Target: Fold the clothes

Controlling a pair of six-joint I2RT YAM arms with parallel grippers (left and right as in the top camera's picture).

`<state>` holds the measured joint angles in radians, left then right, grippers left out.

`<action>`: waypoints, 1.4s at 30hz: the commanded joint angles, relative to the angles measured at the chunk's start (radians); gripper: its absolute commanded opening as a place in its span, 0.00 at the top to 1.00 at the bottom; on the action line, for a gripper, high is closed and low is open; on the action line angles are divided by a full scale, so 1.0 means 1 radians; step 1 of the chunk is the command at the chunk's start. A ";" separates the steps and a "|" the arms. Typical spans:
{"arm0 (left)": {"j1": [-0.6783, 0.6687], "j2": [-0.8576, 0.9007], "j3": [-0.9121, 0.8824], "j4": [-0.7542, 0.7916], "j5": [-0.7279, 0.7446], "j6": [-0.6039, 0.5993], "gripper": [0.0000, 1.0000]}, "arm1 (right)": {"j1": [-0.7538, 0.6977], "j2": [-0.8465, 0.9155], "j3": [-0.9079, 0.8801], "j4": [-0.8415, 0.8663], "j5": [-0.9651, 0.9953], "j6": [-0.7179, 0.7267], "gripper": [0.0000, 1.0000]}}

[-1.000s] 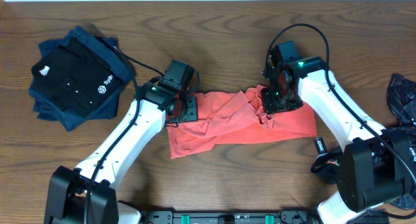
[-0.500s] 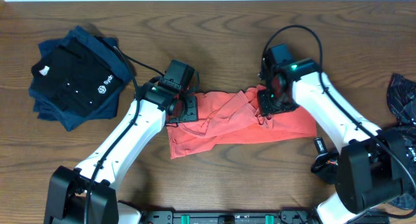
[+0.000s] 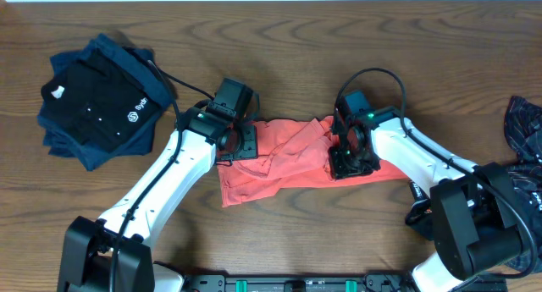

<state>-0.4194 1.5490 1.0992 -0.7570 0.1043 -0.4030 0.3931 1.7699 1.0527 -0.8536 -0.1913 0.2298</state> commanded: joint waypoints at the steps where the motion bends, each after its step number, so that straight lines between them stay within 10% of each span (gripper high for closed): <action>1: 0.006 0.000 -0.004 -0.004 -0.011 0.010 0.44 | 0.006 -0.020 0.058 -0.025 -0.024 -0.011 0.57; 15: 0.006 0.000 -0.004 0.003 -0.011 0.009 0.44 | -0.015 -0.138 0.188 -0.042 0.206 -0.024 0.40; 28: 0.006 0.000 -0.004 0.003 -0.011 0.009 0.44 | -0.015 0.043 0.161 0.167 0.235 0.040 0.78; 42: 0.008 0.000 -0.004 -0.026 -0.016 0.010 0.33 | 0.023 0.121 0.183 0.192 0.113 0.035 0.67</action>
<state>-0.4194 1.5490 1.0992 -0.7696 0.1040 -0.3973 0.4068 1.9270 1.2224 -0.6548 -0.0319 0.2562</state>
